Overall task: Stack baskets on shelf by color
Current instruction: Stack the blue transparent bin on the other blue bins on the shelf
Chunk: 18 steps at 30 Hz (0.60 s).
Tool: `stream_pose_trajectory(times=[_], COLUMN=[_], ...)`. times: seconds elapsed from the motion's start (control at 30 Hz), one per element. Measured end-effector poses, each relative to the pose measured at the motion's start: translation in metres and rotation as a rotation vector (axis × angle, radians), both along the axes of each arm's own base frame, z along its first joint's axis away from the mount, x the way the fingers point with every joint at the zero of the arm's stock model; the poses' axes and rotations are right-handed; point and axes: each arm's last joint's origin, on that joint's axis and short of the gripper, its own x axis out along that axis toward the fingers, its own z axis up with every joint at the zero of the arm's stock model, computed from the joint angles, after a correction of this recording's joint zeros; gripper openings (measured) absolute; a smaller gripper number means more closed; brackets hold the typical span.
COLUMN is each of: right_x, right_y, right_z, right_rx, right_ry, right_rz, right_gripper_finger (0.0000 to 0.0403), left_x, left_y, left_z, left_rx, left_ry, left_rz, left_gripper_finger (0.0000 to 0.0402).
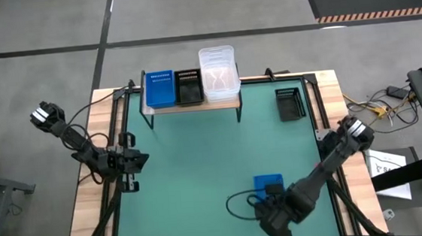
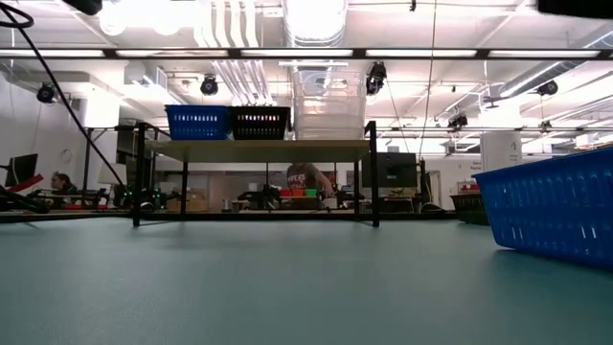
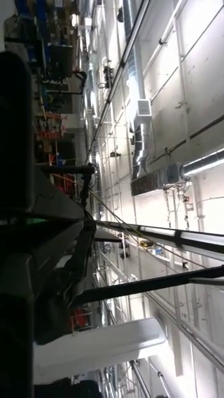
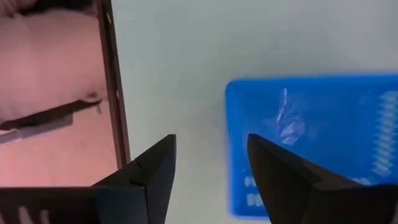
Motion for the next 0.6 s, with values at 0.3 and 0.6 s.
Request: stream_pose_trajectory(times=[0.3, 0.6], right_x=[0.001, 0.004], right_y=[0.023, 0.026], right_z=[-0.049, -0.073], right_rx=[-0.071, -0.129], right_ry=[0.124, 0.17], right_rz=[0.006, 0.05], right_gripper_finger=[0.0159, 0.0021], left_x=[0.004, 0.004], left_y=[-0.004, -0.004], left_z=[-0.006, -0.005], left_rx=[0.024, 0.021], left_ry=[0.031, 0.028], left_rz=[-0.003, -0.003], left_gripper_finger=[0.0, 0.0])
